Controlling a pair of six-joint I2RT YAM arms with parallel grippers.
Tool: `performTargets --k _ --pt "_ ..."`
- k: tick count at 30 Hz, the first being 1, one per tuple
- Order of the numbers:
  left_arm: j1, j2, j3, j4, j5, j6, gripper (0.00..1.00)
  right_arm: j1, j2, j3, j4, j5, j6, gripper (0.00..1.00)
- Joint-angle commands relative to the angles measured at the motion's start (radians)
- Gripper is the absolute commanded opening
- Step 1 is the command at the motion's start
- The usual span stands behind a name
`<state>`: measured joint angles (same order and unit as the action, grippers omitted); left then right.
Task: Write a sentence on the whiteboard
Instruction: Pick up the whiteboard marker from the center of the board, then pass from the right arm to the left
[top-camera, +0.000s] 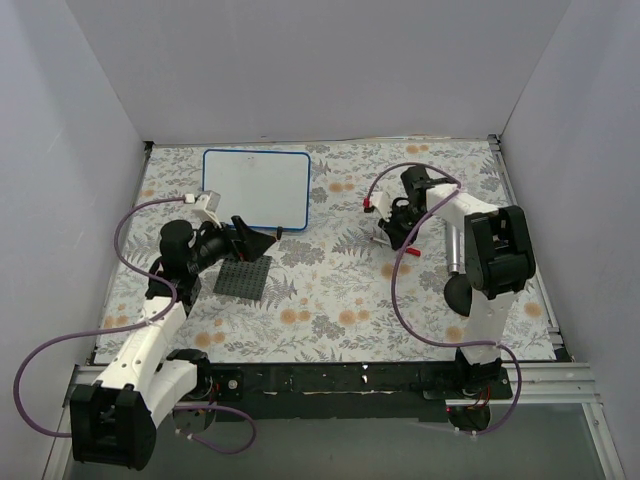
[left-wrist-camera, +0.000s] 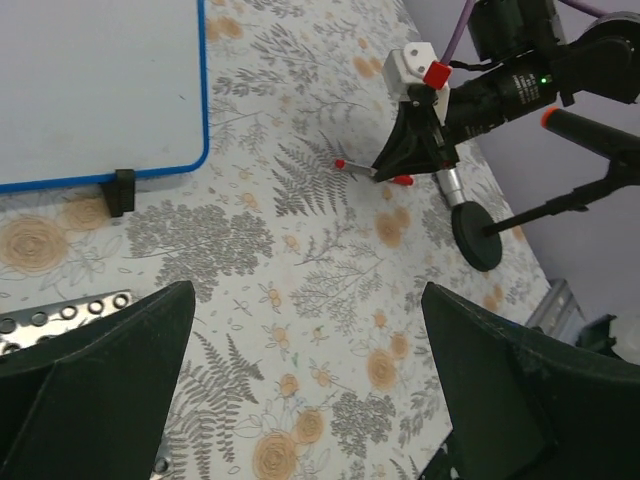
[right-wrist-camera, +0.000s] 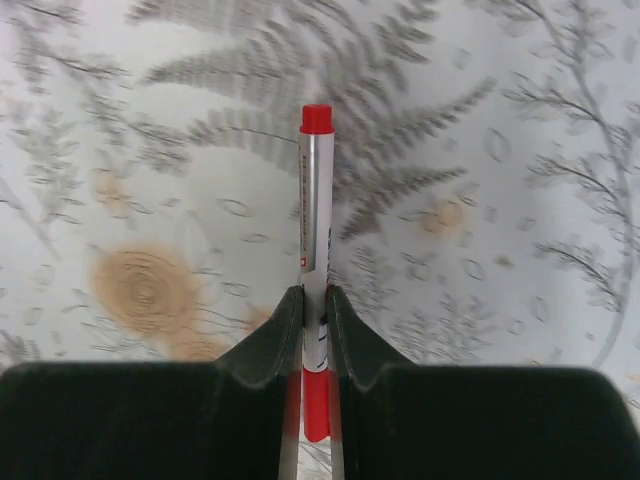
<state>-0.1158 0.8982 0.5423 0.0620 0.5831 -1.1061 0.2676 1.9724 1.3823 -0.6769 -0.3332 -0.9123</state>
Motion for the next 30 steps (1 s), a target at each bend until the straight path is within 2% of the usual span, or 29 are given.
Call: performTargets --k 1,6,13,22,30 --pt "-0.025 0.025 -0.025 0.134 0.168 -0.167 0.98 0.045 -0.143 -0.104 -0.039 -0.182 -0.007 0.01" --pt "-0.140 0.057 -0.079 0.222 0.175 -0.391 0.98 0.093 -0.282 -0.221 -0.070 -0.282 -0.083 0.01" --pt "-0.268 0.099 -0.194 0.478 0.159 -0.626 0.98 0.143 -0.484 -0.330 -0.116 -0.411 -0.183 0.01" --pt "-0.423 0.273 -0.108 0.509 0.112 -0.630 0.98 0.234 -0.552 -0.373 -0.107 -0.408 -0.201 0.01" --pt "-0.550 0.419 0.022 0.378 0.029 -0.532 0.97 0.271 -0.543 -0.355 -0.115 -0.414 -0.189 0.01"
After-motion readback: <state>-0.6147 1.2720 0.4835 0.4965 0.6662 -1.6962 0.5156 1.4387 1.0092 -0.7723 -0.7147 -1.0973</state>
